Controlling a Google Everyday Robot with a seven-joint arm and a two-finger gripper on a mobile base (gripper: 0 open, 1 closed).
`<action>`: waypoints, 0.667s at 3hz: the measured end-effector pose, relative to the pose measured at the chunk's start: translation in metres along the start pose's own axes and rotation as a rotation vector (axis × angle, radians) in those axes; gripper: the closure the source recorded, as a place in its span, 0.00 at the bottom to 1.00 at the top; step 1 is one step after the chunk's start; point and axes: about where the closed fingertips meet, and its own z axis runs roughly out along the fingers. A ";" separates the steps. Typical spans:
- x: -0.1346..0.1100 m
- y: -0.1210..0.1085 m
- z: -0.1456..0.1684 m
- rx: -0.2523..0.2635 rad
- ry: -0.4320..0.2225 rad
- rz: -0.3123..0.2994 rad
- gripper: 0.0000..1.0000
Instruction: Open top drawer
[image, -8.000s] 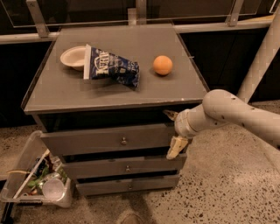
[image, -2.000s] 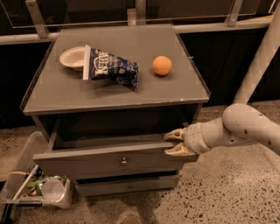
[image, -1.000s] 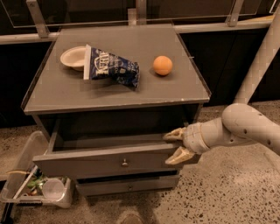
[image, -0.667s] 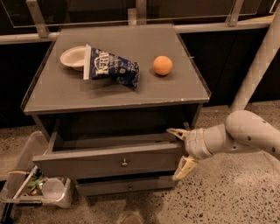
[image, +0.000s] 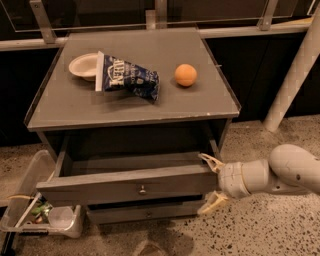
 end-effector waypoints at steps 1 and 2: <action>-0.005 -0.002 -0.004 0.000 0.000 0.000 0.41; -0.010 -0.004 -0.009 0.000 0.000 0.000 0.64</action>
Offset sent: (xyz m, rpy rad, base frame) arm -0.0935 -0.0262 -0.0104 -0.0223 0.0056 0.0102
